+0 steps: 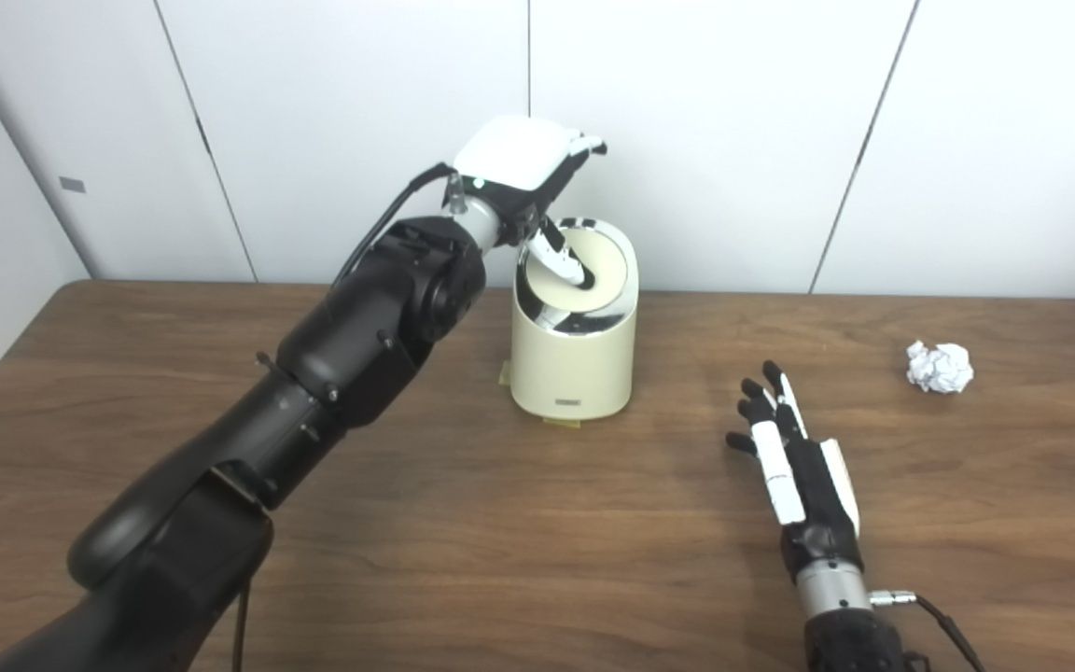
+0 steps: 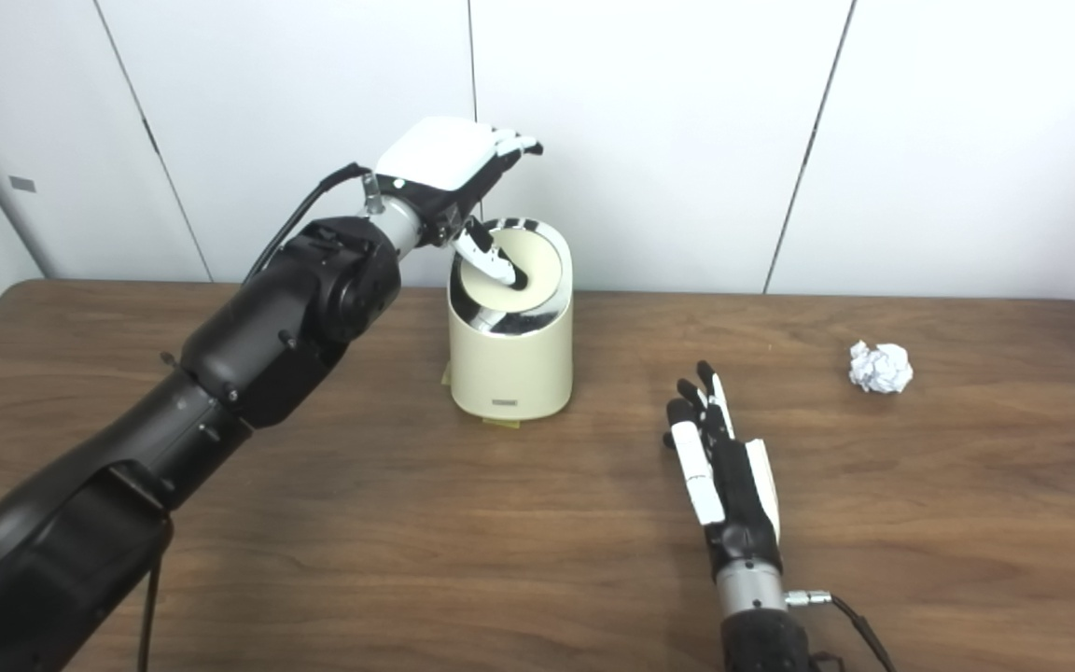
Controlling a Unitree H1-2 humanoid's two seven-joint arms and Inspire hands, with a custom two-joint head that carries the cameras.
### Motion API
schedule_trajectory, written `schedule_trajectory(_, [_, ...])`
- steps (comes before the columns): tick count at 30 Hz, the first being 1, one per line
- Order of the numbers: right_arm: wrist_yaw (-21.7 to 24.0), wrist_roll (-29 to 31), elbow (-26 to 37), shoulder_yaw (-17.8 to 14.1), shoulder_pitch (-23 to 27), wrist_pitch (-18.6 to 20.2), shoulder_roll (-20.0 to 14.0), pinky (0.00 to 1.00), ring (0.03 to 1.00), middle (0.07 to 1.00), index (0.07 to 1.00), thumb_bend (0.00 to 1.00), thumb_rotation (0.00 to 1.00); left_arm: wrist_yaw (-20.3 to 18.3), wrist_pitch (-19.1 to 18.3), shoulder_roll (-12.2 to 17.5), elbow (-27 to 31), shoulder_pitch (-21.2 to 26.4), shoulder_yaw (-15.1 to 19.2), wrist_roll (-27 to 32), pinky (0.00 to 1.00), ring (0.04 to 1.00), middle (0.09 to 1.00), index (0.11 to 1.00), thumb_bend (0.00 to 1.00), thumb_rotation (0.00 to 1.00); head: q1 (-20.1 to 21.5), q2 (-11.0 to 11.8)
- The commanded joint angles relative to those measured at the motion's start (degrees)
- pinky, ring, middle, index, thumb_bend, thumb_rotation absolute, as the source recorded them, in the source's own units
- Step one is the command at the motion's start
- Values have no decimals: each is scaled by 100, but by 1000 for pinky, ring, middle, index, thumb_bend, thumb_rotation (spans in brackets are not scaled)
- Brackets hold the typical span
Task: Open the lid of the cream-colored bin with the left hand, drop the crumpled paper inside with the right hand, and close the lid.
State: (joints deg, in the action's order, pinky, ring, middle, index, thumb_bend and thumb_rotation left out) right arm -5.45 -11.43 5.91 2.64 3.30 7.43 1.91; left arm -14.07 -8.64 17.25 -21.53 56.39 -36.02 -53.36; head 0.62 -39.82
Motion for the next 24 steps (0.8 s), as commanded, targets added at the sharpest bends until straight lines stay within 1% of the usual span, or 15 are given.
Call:
schedule_trajectory(1, [-10,42,219,-8,205,-180,24,795,917,939,1000,560,1000,-145,73,57,-154,-34,-165,-261,944,966,943,953,980,0,-2,-4])
schedule_trajectory(4, [-1,67,222,-16,209,-175,24,799,917,939,1000,562,1000,-234,20,62,-40,-83,-55,-239,942,962,940,957,979,0,-19,-4])
schedule_trajectory(7, [0,86,206,-21,216,-196,9,797,915,941,1000,546,1000,-449,-185,49,268,-121,285,39,908,955,939,958,955,4,-39,-3])
schedule_trajectory(8, [-10,88,205,-25,218,-193,12,796,913,940,1000,544,1000,-499,-300,-2,376,-152,489,221,890,947,934,955,945,8,-47,-6])
schedule_trajectory(9, [-18,99,208,-30,219,-183,19,794,912,939,1000,543,1000,-543,-471,-95,493,-204,762,484,875,939,930,946,929,4,-50,-5])
schedule_trajectory(10, [-22,103,207,-33,220,-178,19,795,912,937,1000,539,1000,-559,-763,-260,653,-287,1155,835,864,937,932,936,899,2,-47,8])
schedule_trajectory(11, [-19,104,203,-34,220,-179,12,796,912,938,1000,535,1000,-497,-1032,-439,833,-385,1558,1175,832,936,935,927,873,31,-47,8])
schedule_trajectory(12, [-15,103,198,-34,219,-181,6,796,914,938,1000,531,1000,-455,-1203,-557,952,-451,1816,1374,794,925,929,915,838,77,-47,8])
schedule_trajectory(13, [-4,106,200,-37,212,-172,-9,796,914,939,1000,529,1000,-287,-1397,-749,1191,-576,2183,1606,770,917,925,907,816,106,-18,10])
schedule_trajectory(14, [5,110,202,-41,206,-164,-19,797,916,938,1000,531,1000,-174,-1513,-872,1350,-658,2407,1736,710,871,905,892,738,173,-21,6])
schedule_trajectory(16, [10,143,194,-63,204,-150,-23,799,915,937,1000,533,1000,63,-1721,-1136,1723,-830,2878,2024,669,830,885,884,634,247,-44,10])
schedule_trajectory(18, [17,171,164,-83,214,-159,-36,802,915,938,1000,528,1000,131,-1813,-1408,2034,-955,3405,2226,702,820,869,882,545,294,-46,16])
schedule_trajectory(20, [24,187,135,-103,224,-190,-58,801,913,939,1000,521,1000,45,-1827,-1610,2301,-1047,3861,2299,795,843,859,873,480,349,-31,27])
schedule_trajectory(22, [6,160,146,-123,233,-179,-80,793,911,935,1000,518,1000,-132,-1827,-1797,2559,-1136,4385,2726,813,852,860,864,407,381,-22,22])
schedule_trajectory(24, [-16,120,172,-136,240,-152,-105,780,907,931,1000,511,1000,-258,-1828,-1873,2757,-1258,4762,3125,819,858,859,855,352,374,-18,19])
